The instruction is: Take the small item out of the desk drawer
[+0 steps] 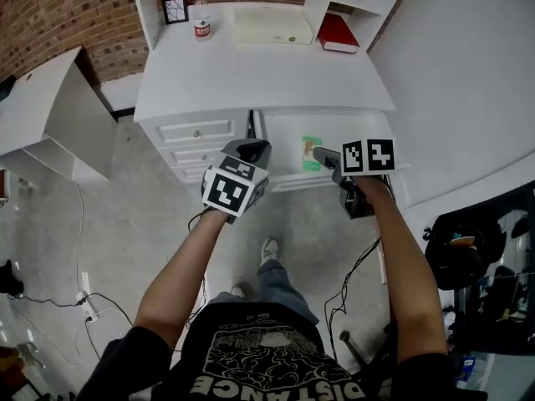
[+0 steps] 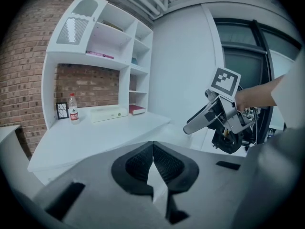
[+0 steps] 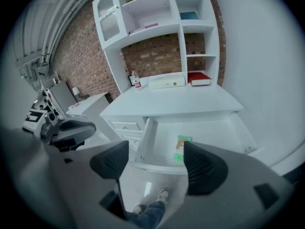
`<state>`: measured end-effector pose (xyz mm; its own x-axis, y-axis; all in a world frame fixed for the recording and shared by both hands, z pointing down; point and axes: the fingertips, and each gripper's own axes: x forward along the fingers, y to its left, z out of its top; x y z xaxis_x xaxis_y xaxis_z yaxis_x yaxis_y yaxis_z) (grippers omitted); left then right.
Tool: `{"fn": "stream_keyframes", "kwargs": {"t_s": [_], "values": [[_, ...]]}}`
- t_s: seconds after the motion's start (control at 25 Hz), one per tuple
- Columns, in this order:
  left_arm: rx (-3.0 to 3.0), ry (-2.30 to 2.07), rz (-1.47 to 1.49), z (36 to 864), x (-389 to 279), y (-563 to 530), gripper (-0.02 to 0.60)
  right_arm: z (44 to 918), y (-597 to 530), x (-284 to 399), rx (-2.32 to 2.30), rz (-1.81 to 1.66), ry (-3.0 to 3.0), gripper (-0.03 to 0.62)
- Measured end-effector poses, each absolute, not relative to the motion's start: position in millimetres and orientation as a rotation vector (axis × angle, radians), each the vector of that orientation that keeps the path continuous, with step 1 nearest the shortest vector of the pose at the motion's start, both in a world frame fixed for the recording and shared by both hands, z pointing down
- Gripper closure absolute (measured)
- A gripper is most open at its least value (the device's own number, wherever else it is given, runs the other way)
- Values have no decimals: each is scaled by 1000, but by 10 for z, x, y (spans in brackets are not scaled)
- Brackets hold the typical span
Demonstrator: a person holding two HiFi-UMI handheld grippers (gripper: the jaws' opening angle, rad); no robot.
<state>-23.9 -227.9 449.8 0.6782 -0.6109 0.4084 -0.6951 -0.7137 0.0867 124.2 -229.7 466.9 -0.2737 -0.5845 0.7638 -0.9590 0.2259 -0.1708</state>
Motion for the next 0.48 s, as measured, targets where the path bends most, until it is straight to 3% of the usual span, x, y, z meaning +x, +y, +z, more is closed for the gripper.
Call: {"fn": "stream_keyframes", "kwargs": {"t_s": [0.48], "values": [[2603,-1086,556,4893,77,-2821,580,5465,-2892,1487,1289,972,-1817,229]]}}
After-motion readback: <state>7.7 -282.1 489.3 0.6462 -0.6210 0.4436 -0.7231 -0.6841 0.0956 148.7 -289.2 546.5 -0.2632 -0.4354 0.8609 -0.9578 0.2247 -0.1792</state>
